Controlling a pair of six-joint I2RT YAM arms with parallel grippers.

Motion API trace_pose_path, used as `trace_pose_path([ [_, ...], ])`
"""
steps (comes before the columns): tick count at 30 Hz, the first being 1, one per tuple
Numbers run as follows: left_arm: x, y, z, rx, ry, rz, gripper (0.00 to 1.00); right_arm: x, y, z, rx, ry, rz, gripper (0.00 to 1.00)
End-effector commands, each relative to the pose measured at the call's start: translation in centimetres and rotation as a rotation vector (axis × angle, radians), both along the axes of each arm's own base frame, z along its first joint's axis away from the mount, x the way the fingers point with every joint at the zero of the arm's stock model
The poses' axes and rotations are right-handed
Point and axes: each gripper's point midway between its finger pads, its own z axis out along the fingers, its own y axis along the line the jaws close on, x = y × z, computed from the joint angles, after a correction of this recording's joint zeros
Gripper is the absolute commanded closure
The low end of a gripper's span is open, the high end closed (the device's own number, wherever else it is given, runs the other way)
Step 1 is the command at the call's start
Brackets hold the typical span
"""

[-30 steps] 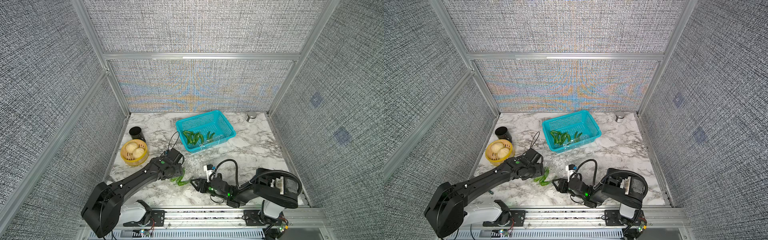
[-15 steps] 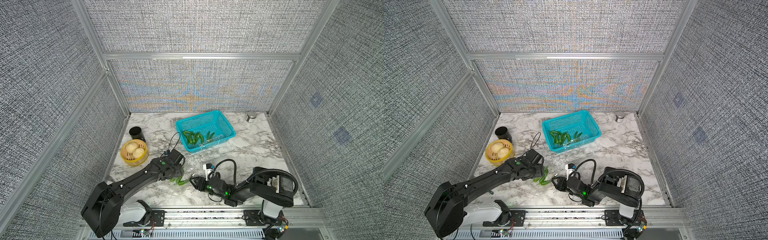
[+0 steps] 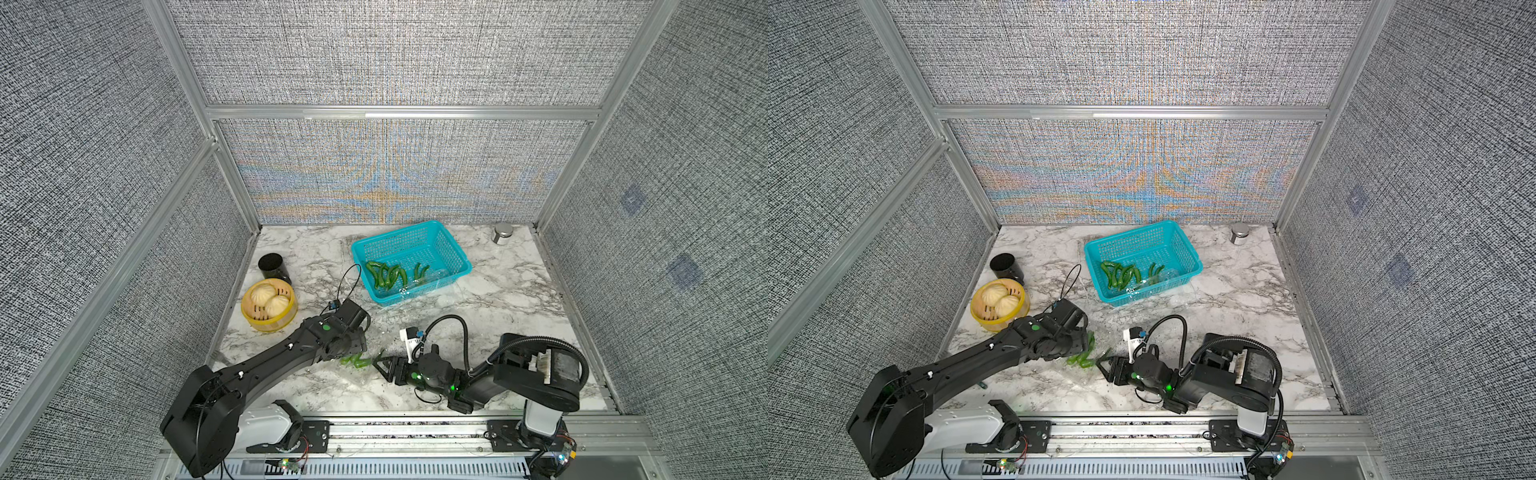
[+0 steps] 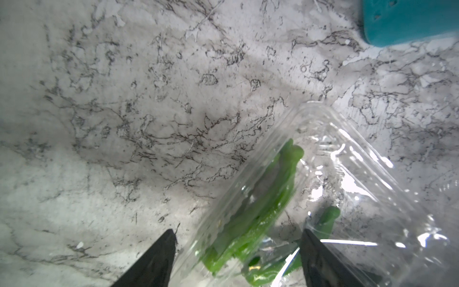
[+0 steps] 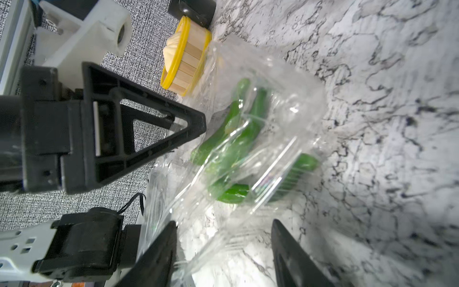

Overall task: Take small green peppers out of containers
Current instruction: Open the packing box at the center of the board.

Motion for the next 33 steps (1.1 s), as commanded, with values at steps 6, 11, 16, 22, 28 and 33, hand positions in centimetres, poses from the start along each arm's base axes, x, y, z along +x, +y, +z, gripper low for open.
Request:
trace_pose_path([
  [6,-0.8,-0.4,1.1,-0.011,-0.004,-0.079,0.20,0.9,-0.4,1.1,0.005,-0.023,-0.043,0.49],
  [11,-1.1,-1.0,2.1,-0.020,-0.036,-0.139,0.15,1.3,-0.2,0.8,0.001,-0.020,-0.036,0.68],
  [16,-1.4,-1.4,1.7,-0.026,-0.037,-0.167,0.14,1.4,-0.2,0.5,-0.005,-0.009,-0.033,0.78],
  [22,-1.4,-2.1,0.8,-0.050,-0.033,-0.181,0.15,1.3,0.8,0.8,-0.014,-0.009,0.008,0.81],
  [28,-1.2,-2.5,1.6,-0.056,-0.068,-0.212,0.15,1.4,0.8,0.5,-0.028,0.004,0.005,0.95],
  [33,-1.0,-2.4,2.4,-0.038,-0.092,-0.228,0.14,1.3,0.5,0.3,-0.038,0.009,0.004,0.96],
])
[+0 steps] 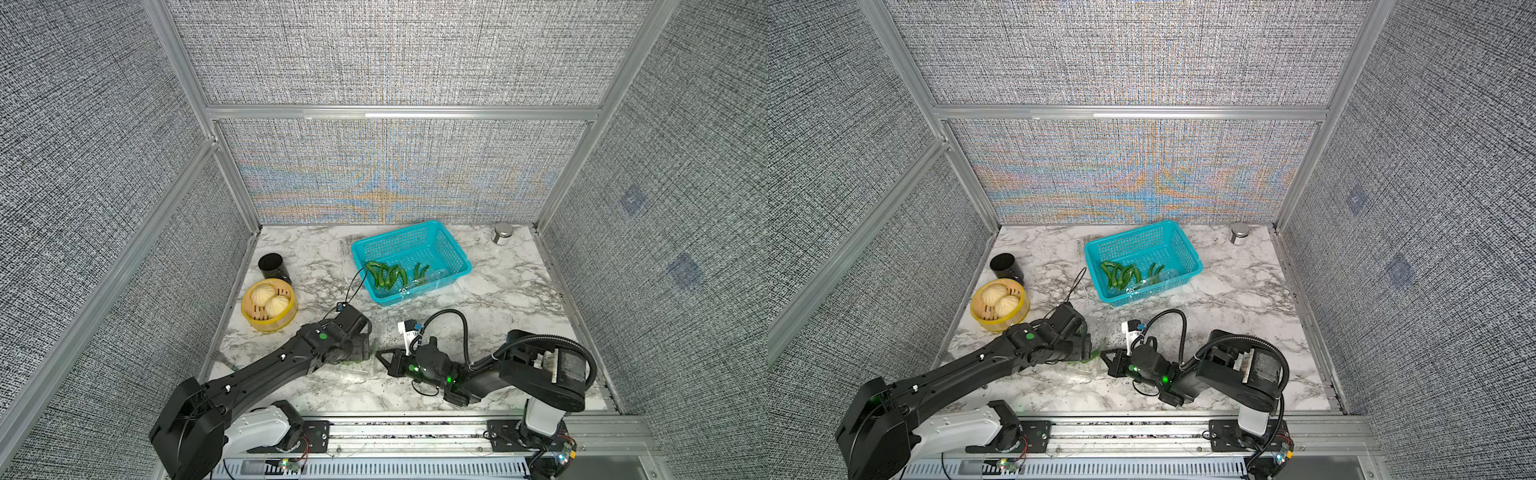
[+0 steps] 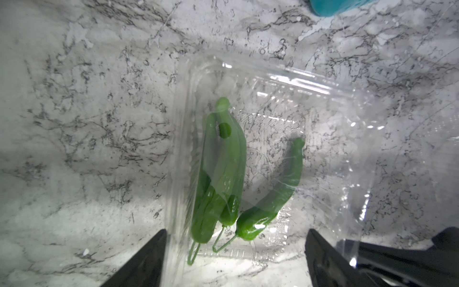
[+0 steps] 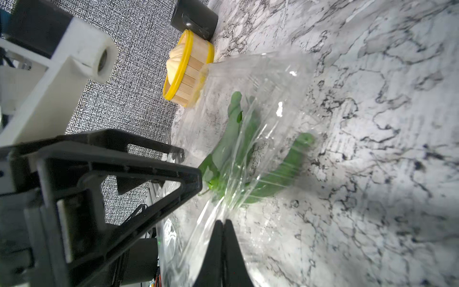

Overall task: Take small green peppers out of containers
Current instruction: Open the packing box at the center of the board.

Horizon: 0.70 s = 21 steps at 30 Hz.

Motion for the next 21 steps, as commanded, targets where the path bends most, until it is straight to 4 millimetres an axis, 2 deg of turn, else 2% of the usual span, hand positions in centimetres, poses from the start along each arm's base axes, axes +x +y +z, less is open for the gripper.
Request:
trace_pose_path([
  [1,0.2,-1.3,1.3,-0.038,-0.030,-0.047,0.14,-0.4,-0.2,-0.7,-0.032,0.011,0.019,0.98],
  [8,0.7,-1.7,5.0,0.037,-0.127,-0.113,0.14,-0.4,-0.1,-0.4,-0.026,0.009,0.021,1.00],
  [12,0.5,-1.3,5.3,0.084,-0.141,-0.114,0.13,-0.4,0.0,0.0,-0.017,0.004,0.022,1.00],
  [16,0.4,0.0,5.1,0.135,-0.139,-0.081,0.13,-0.5,-0.3,0.3,-0.012,-0.002,0.019,1.00],
  [21,0.4,0.7,6.4,0.140,-0.174,-0.075,0.13,-0.7,-0.6,1.1,-0.003,-0.012,0.022,1.00],
])
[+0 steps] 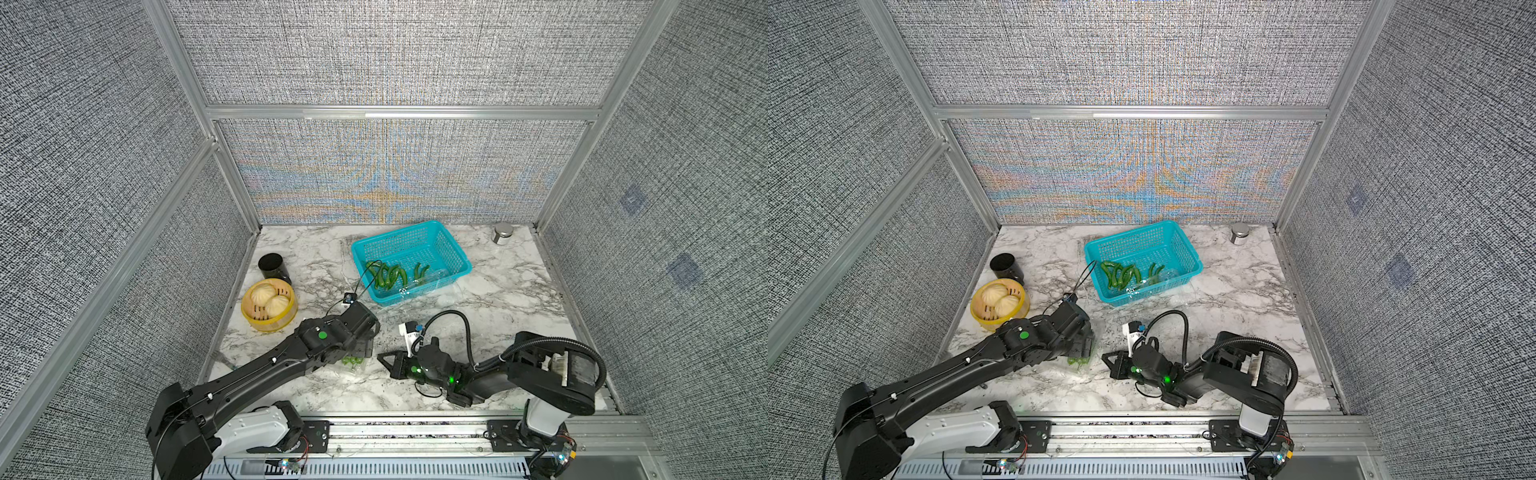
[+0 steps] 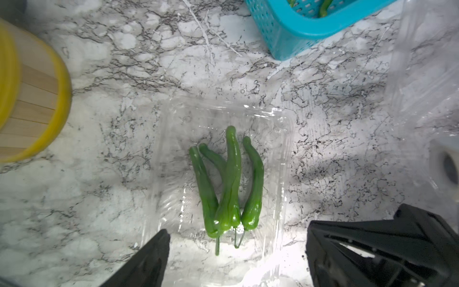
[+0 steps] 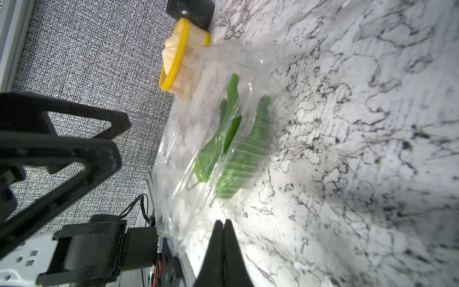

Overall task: Take small green peppers out of containers
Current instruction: Open the packing box at the center of the board.

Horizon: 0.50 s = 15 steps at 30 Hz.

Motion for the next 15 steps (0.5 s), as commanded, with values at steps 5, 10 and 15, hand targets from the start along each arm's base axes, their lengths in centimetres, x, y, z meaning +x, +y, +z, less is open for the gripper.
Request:
trace_pose_path([
  [5,-0.4,0.2,0.5,0.024,0.012,-0.019,0.13,0.0,0.2,1.4,-0.009,-0.036,0.017,1.00],
  [10,0.6,3.3,-0.1,0.175,-0.028,0.141,0.00,0.3,-0.1,0.3,-0.051,-0.020,0.000,0.80],
  [15,2.3,3.8,0.3,0.093,-0.063,0.227,0.00,1.3,0.2,-0.1,-0.010,0.000,0.000,0.57],
])
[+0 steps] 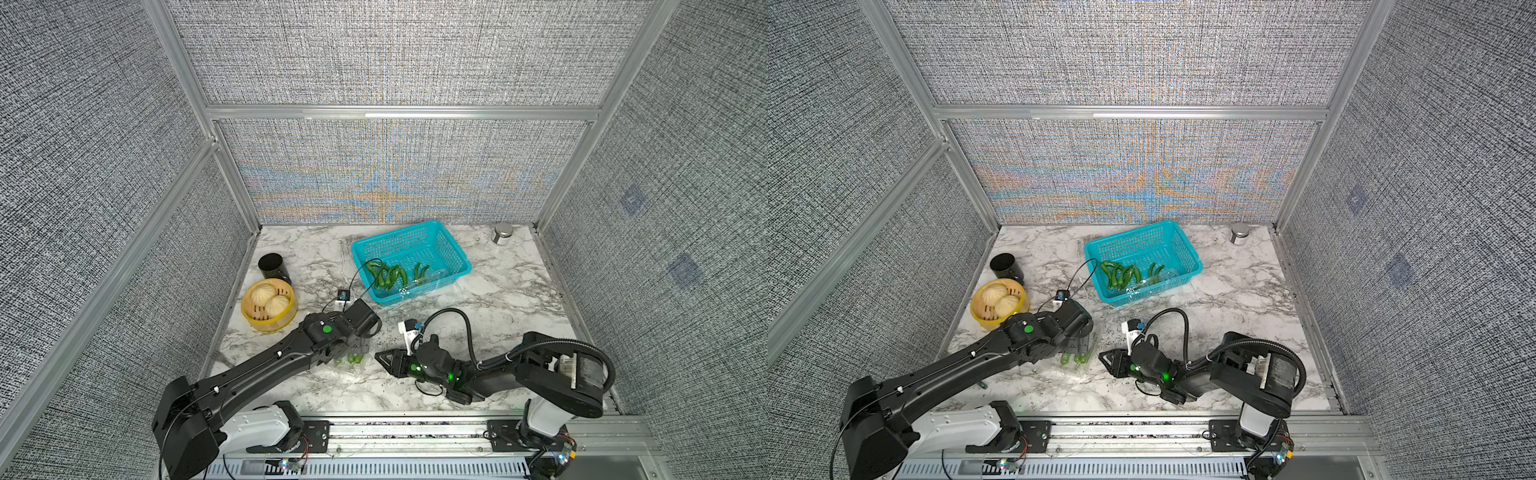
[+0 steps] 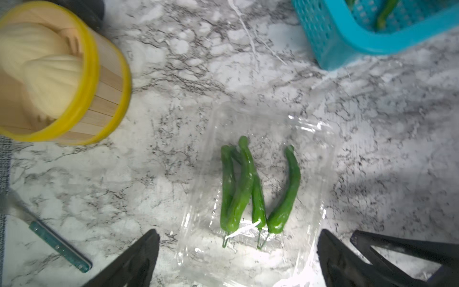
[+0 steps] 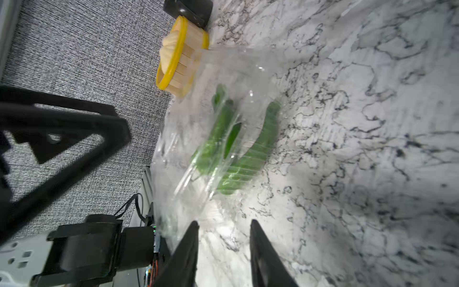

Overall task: Take small green peppers out of containers
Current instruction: Open the packing box at the center of the board.

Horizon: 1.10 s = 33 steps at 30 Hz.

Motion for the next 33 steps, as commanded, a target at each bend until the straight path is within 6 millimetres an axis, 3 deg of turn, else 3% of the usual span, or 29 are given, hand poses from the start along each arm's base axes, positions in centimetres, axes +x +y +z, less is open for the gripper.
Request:
trace_pose_path([
  [1,0.9,0.8,-0.4,-0.049,-0.016,0.080,0.00,0.5,0.8,0.7,0.061,-0.003,0.020,0.55],
  [6,1.4,0.6,-4.1,-0.158,0.069,0.109,0.00,1.1,1.6,0.3,0.110,0.015,0.031,0.52],
  [13,2.3,-2.1,-6.1,-0.290,0.098,0.072,0.00,1.4,2.2,-0.9,0.114,0.031,0.038,0.51],
  [19,2.5,-3.0,-7.9,-0.312,0.145,0.060,0.00,1.8,2.0,-0.6,0.159,0.013,0.026,0.51],
  [26,2.5,-3.2,-7.8,-0.327,0.139,0.049,0.00,2.0,2.0,0.6,0.215,-0.032,0.041,0.50],
  [33,2.6,-2.9,-8.2,-0.311,0.153,0.055,0.00,0.4,0.3,-0.8,0.190,0.013,0.047,0.50],
])
